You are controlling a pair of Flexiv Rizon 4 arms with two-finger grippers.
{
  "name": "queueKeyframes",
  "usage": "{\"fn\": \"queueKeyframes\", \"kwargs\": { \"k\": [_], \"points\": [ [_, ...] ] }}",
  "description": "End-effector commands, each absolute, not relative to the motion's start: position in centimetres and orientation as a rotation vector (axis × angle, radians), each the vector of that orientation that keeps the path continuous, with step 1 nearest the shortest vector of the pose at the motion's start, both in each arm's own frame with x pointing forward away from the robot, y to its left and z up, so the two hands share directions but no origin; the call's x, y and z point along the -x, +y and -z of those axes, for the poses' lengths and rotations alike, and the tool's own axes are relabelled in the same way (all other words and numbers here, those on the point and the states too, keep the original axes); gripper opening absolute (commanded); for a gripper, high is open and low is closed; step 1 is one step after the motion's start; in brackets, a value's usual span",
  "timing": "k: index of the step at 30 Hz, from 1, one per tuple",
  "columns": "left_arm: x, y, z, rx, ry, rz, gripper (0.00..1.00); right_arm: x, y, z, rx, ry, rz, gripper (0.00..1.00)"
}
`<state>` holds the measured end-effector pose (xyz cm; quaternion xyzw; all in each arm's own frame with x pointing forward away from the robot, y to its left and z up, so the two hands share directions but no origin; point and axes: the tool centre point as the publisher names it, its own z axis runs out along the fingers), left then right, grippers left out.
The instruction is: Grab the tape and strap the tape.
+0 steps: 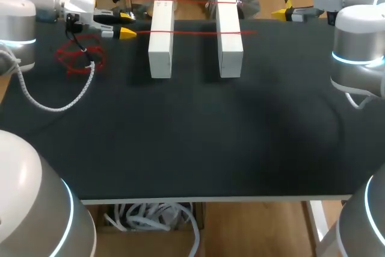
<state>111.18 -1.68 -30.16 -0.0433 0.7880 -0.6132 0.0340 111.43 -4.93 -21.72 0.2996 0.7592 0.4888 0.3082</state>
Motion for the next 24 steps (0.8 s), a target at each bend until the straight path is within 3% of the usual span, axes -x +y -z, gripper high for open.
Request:
{"fn": "queueKeyframes", "kwargs": {
  "k": [1,6,8,24],
  "points": [
    [-111.8,-1.6,30.5,0.121,2.427,1.901,0.42,-111.4,-4.9,21.7,-0.793,2.010,-1.291,1.00],
    [-112.0,-1.5,30.7,0.121,2.427,1.903,0.42,-111.4,-4.9,21.7,-0.793,2.010,-1.291,1.00],
    [-112.1,-1.5,30.8,0.119,2.430,1.910,0.36,-111.4,-4.9,21.7,-0.793,2.010,-1.291,1.00],
    [-112.9,-1.4,31.9,0.122,2.426,1.927,0.38,-111.4,-4.9,21.7,-0.793,2.010,-1.291,1.00]
  ]
}}
